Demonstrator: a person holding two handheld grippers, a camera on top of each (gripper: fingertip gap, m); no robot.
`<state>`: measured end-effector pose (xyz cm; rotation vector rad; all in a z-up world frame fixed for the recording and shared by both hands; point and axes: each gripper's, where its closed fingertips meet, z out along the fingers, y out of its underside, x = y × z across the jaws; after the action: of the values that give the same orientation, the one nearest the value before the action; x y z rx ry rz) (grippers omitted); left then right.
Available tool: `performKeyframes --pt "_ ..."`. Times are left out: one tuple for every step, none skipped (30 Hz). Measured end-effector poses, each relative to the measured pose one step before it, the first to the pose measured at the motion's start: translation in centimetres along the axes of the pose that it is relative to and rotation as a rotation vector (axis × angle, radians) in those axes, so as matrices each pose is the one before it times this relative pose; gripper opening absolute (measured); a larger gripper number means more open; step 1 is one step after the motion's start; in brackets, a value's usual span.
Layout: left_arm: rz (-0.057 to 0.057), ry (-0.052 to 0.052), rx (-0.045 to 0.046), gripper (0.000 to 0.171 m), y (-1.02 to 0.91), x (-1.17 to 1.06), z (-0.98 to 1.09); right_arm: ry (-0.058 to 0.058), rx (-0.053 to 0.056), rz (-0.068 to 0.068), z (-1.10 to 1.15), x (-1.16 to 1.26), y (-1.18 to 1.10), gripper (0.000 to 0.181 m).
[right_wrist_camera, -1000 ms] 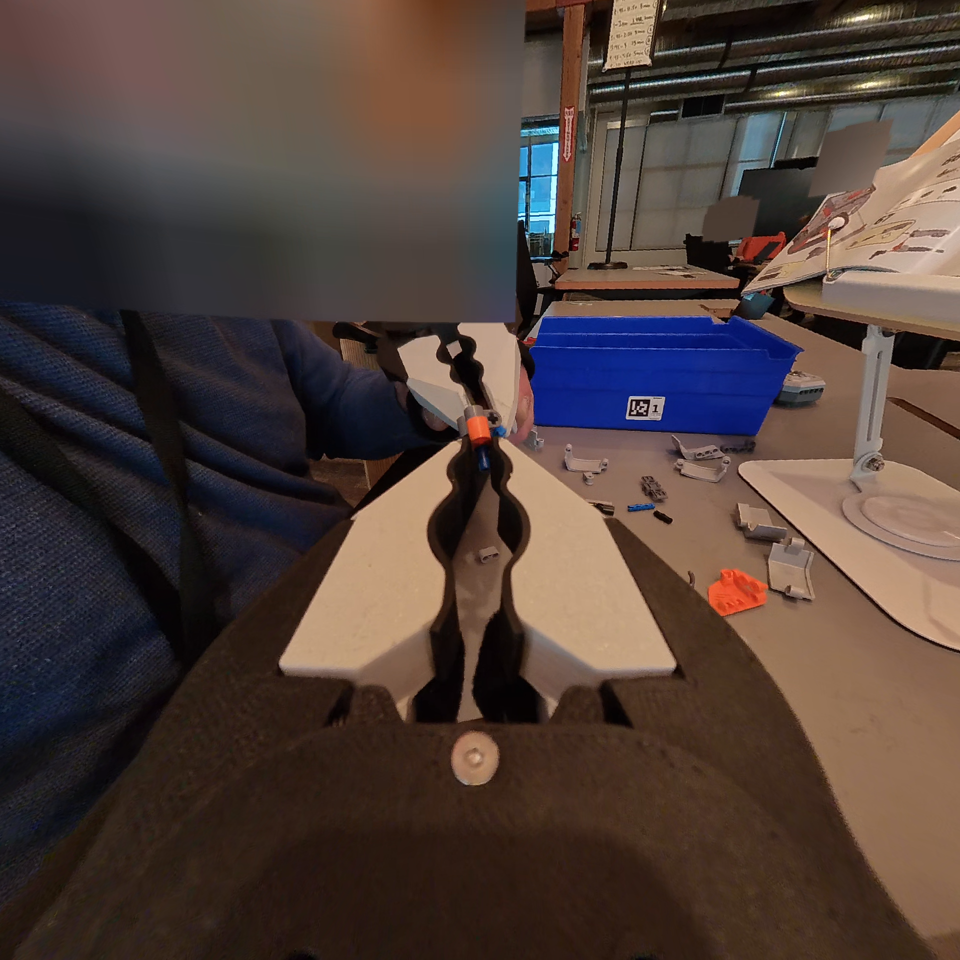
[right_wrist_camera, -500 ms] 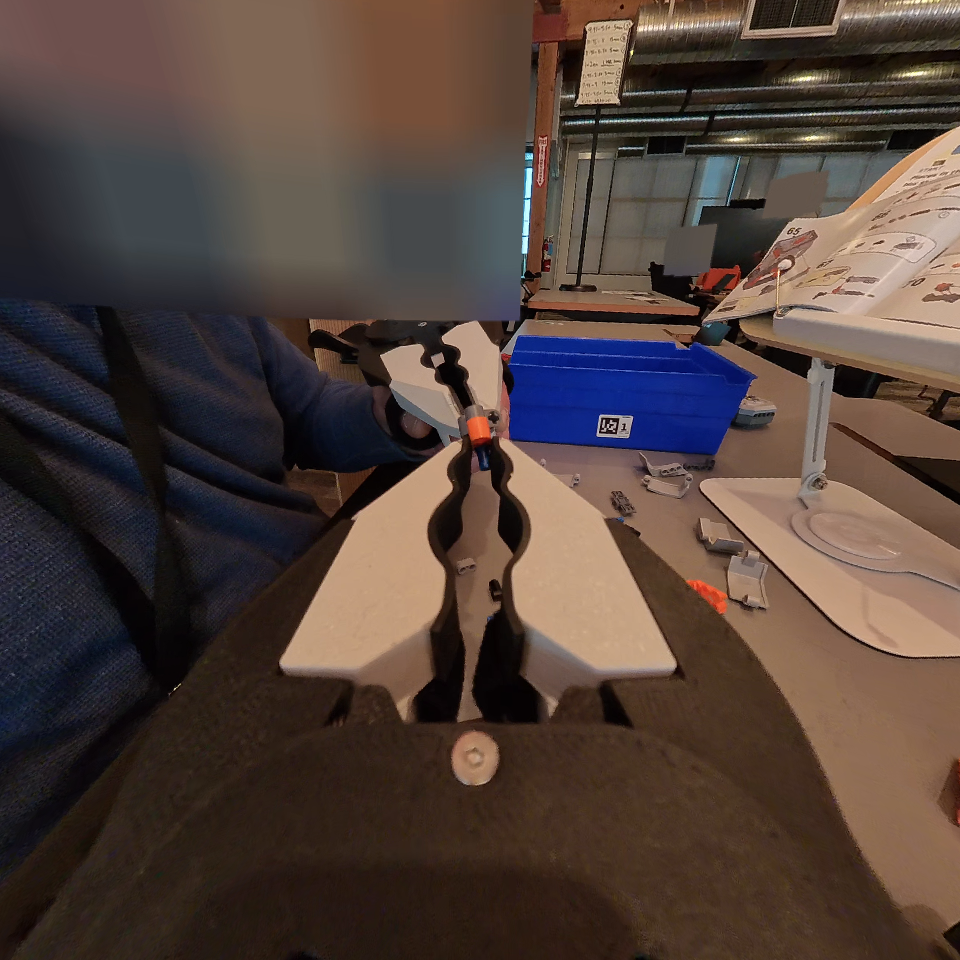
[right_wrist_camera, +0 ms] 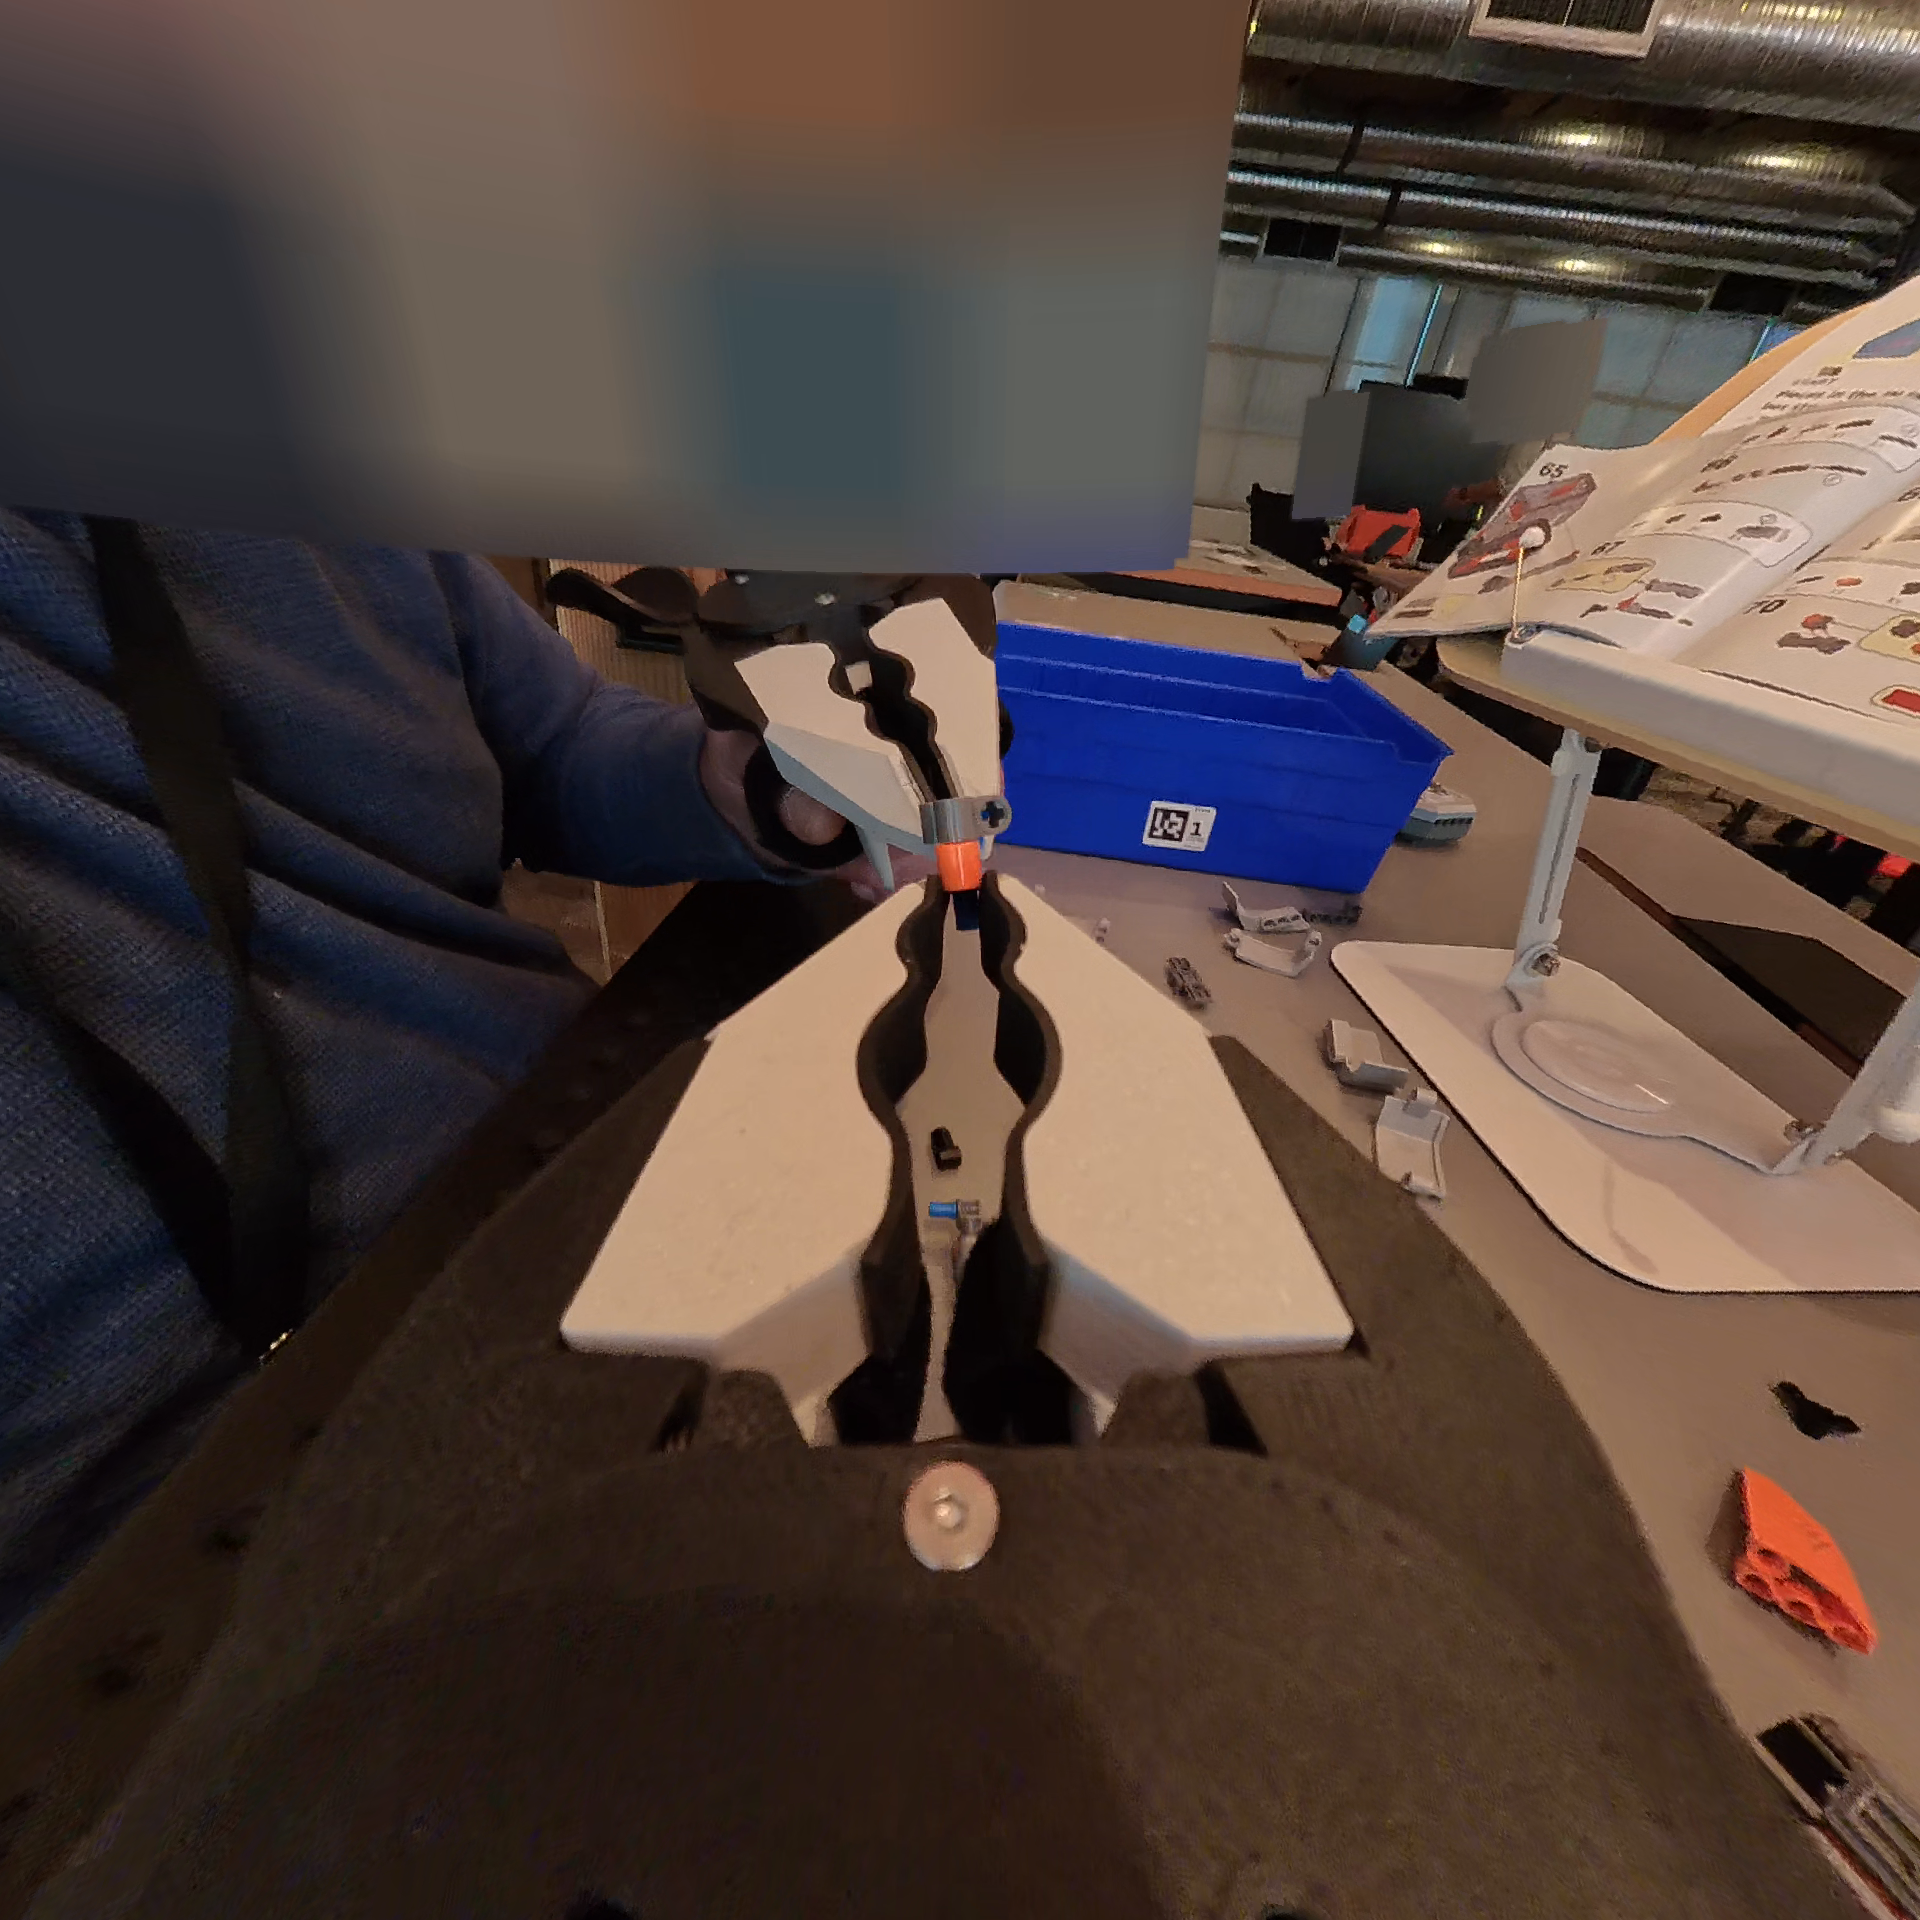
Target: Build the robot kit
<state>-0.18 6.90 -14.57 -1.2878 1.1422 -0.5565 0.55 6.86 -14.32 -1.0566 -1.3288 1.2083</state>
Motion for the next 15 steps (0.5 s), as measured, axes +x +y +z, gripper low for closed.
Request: performKeyframes --pt "0.0496 -0.0212 -0.02055 0.0 0.181 -0.114 0.002 0.0032 -0.0187 -0.0024 -0.021 0.066 0.151 0.004" --pt "0.0589 -0.0187 -0.02877 0.0 0.233 -0.017 0.031 0.0041 -0.0232 -0.0042 -0.004 0.075 0.229 0.004" --pt "0.055 -0.0148 -0.03427 0.0 0.319 0.031 0.079 0.0102 -0.0284 -0.0086 0.011 0.125 0.297 0.004" --pt "0.0498 -0.0169 -0.03252 0.0 0.356 -0.043 0.079 0.0088 -0.0285 -0.0097 0.034 0.052 0.311 0.004" --pt "0.0323 -0.0032 -0.0249 0.0 0.304 0.111 0.086 0.0063 -0.0243 -0.0142 0.049 -0.018 0.277 0.004" --pt "0.0074 0.0051 -0.0124 0.0 0.167 0.158 0.082 0.0105 -0.0232 -0.0175 0.028 0.008 0.267 0.004" --pt "-0.0025 0.0053 -0.01383 0.0 0.265 0.101 0.116 0.0128 -0.0322 -0.0174 0.072 0.04 0.407 0.004" --pt "-0.0014 -0.001 -0.00073 0.0 0.076 0.011 0.079 0.0098 -0.0388 -0.0196 0.167 -0.062 0.568 0.004" --pt "-0.0035 -0.0026 -0.00944 0.0 0.138 -0.029 0.084 0.0093 -0.0295 -0.0125 0.184 -0.073 0.492 0.004" --pt "0.0149 -0.0052 -0.01043 0.0 0.177 -0.017 0.063 0.0127 -0.012 0.0003 0.07 0.071 0.254 0.004" --pt "0.0165 -0.0063 -0.00874 0.0 0.149 0.037 0.089 0.0072 -0.0048 0.0028 -0.018 0.084 0.139 0.003" --pt "0.0083 -0.0012 -0.01306 0.0 0.216 0.134 0.145 0.0007 -0.0124 0.0039 -0.016 0.059 0.269 0.003" --pt "0.0082 0.0064 -0.01853 0.0 0.37 0.2 0.156 -0.0011 -0.012 0.0041 0.002 0.011 0.318 0.004" --pt "0.0053 0.0062 -0.00851 0.0 0.286 0.124 0.081 -0.001 -0.0031 0.0086 -0.03 0.038 0.178 0.004" --pt "-0.0091 0.0159 -0.00612 0.0 0.309 0.174 0.067 -0.0059 -0.0004 0.015 -0.106 0.039 0.105 0.004"
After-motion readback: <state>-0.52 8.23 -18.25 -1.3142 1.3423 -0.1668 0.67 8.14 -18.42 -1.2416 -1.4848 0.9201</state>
